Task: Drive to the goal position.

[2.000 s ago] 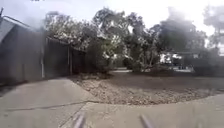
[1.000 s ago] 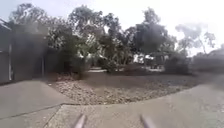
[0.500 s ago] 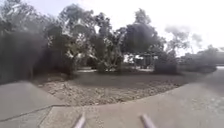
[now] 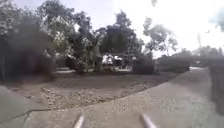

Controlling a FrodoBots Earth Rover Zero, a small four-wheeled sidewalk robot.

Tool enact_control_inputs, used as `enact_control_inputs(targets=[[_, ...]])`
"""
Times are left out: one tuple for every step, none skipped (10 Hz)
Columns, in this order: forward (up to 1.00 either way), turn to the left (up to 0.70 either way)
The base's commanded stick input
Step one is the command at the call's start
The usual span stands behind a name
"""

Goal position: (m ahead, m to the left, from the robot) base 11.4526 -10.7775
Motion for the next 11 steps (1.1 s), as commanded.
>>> enact_control_inputs(targets=[[0.00,-0.25],[0.00,-0.25],[0.00,-0.25],[0.00,-0.25],[0.00,-0.25],[0.00,-0.25],[0.00,-0.25],[0.00,-0.25],[0.00,-0.25],[0.00,-0.25],[0.00,-0.25]])
